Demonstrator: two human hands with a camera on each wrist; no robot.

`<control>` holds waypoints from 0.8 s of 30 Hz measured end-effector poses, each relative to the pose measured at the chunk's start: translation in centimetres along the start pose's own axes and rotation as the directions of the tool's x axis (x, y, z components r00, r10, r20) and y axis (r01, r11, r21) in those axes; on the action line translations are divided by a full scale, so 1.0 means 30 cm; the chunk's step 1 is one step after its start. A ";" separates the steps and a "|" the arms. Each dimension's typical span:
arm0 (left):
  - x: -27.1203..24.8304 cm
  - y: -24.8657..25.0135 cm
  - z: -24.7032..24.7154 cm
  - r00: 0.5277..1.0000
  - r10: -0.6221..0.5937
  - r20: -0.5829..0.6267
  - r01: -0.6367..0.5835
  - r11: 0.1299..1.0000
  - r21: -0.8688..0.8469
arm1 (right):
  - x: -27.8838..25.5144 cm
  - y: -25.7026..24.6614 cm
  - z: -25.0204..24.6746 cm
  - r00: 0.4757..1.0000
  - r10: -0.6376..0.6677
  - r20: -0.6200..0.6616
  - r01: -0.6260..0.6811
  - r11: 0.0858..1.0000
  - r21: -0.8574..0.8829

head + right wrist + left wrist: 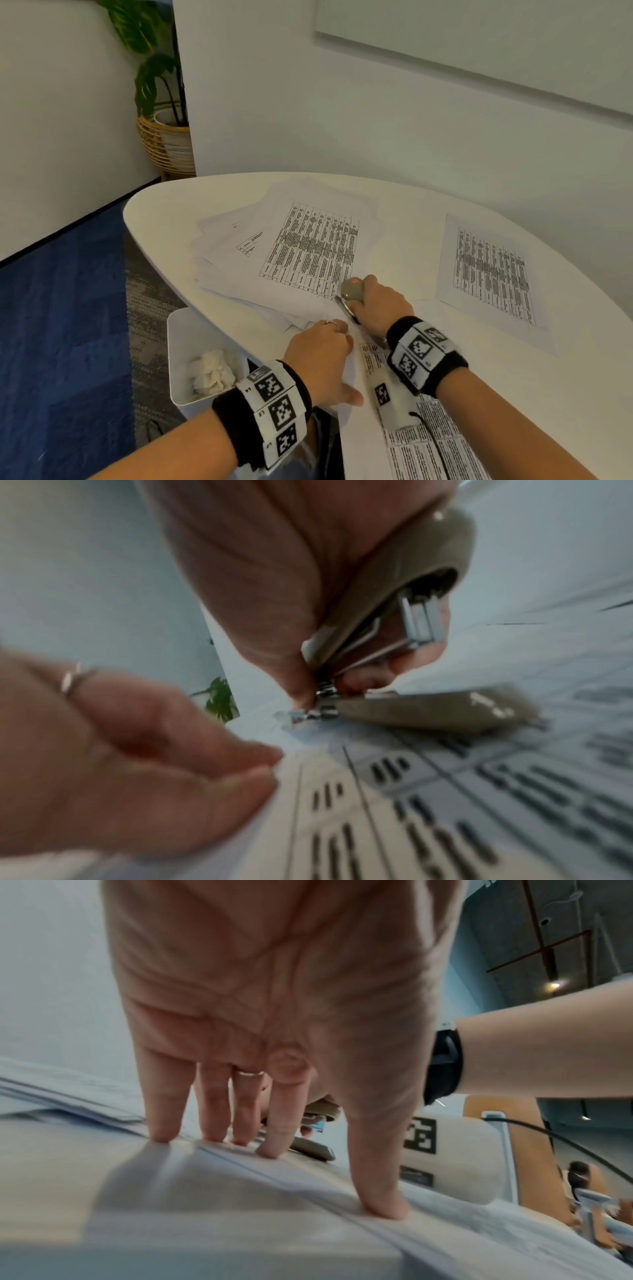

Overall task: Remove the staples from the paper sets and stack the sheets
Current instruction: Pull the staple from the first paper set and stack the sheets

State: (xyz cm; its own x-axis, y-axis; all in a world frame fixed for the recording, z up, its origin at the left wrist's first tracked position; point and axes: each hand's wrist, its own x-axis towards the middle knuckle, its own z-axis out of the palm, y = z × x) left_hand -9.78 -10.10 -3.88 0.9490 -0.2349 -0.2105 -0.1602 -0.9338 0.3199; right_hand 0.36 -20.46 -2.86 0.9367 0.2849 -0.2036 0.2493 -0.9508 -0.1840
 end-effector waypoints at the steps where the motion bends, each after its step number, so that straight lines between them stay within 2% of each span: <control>1: -0.002 -0.005 -0.006 1.000 0.000 0.018 0.000 1.000 -0.017 | -0.006 0.010 -0.017 1.000 0.007 0.020 -0.008 0.998 0.061; 3: -0.005 -0.020 -0.017 0.999 -0.021 0.045 0.027 0.991 -0.132 | -0.041 0.034 -0.054 1.000 -0.008 0.017 0.005 0.980 0.197; 5: -0.005 -0.038 -0.034 0.995 -0.098 0.012 0.096 0.930 -0.354 | -0.098 0.052 -0.088 0.999 -0.048 0.012 0.043 0.963 0.265; 6: -0.003 -0.045 -0.043 0.988 -0.154 -0.030 0.121 0.872 -0.475 | -0.129 0.060 -0.101 0.998 -0.068 0.005 0.064 0.956 0.286; 8: 0.009 -0.051 -0.053 0.967 -0.228 -0.112 0.099 0.743 -0.662 | -0.185 0.075 -0.120 0.993 -0.114 -0.029 0.117 0.943 0.312; 10: 0.018 -0.041 -0.059 0.966 -0.233 -0.107 0.064 0.623 -0.780 | -0.229 0.079 -0.131 0.987 -0.154 -0.044 0.160 0.932 0.327; 12: 0.035 -0.032 -0.055 0.974 -0.208 -0.088 0.052 0.585 -0.809 | -0.256 0.080 -0.134 0.979 -0.200 -0.038 0.201 0.923 0.327; 17: 0.041 -0.033 -0.050 0.986 -0.151 -0.066 0.032 0.570 -0.821 | -0.289 0.071 -0.128 0.969 -0.243 -0.031 0.243 0.932 0.268; 21: 0.037 -0.057 -0.055 0.982 -0.186 0.003 0.083 0.425 -0.901 | -0.296 0.063 -0.110 0.959 -0.275 -0.061 0.282 0.942 0.185; 24: 0.008 -0.121 -0.076 0.958 -0.282 -0.050 0.056 0.357 -0.933 | -0.303 0.098 -0.120 0.973 -0.224 -0.059 0.231 0.960 0.159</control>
State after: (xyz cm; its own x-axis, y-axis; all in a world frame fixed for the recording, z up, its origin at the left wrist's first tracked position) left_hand -8.35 -6.16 -2.97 0.9680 0.0523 -0.2455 0.2495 -0.0945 0.9637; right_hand -6.55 -26.28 1.91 0.8697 0.4834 -0.0998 0.4167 -0.8274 -0.3765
